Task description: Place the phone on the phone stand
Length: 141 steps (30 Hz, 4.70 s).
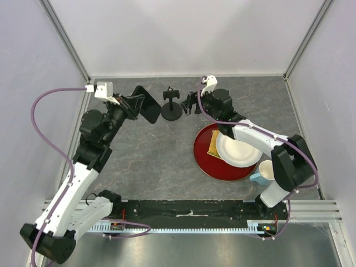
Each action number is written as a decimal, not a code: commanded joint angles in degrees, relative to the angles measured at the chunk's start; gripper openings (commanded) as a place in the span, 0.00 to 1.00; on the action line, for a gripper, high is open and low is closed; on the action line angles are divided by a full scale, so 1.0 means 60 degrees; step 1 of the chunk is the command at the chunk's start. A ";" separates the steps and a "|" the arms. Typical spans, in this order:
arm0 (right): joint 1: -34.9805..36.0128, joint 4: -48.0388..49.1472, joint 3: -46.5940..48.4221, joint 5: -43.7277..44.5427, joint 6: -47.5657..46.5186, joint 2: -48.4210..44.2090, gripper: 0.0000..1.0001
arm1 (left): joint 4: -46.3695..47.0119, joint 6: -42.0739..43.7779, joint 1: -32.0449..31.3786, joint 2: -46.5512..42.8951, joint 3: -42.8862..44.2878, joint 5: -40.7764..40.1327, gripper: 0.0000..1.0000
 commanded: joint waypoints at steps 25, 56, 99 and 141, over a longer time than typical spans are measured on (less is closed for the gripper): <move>0.0391 0.3141 0.0632 0.1839 -0.0490 0.2386 0.59 | 0.5053 0.2689 -0.0227 0.2669 0.0170 0.0407 0.02; 0.0730 0.3288 0.1481 0.2532 -0.1530 0.3631 0.00 | 0.5917 0.1136 0.0213 0.3754 -0.0108 0.2297 0.02; -0.0765 -0.0667 0.2902 -0.7241 -0.3274 0.4071 0.00 | 1.0015 0.3759 0.0521 0.6784 -0.0270 1.0528 0.02; -0.0633 -0.0785 0.2873 -0.6084 -0.3435 0.4173 0.00 | 0.7249 0.5531 0.0946 0.7327 0.0945 0.9387 0.02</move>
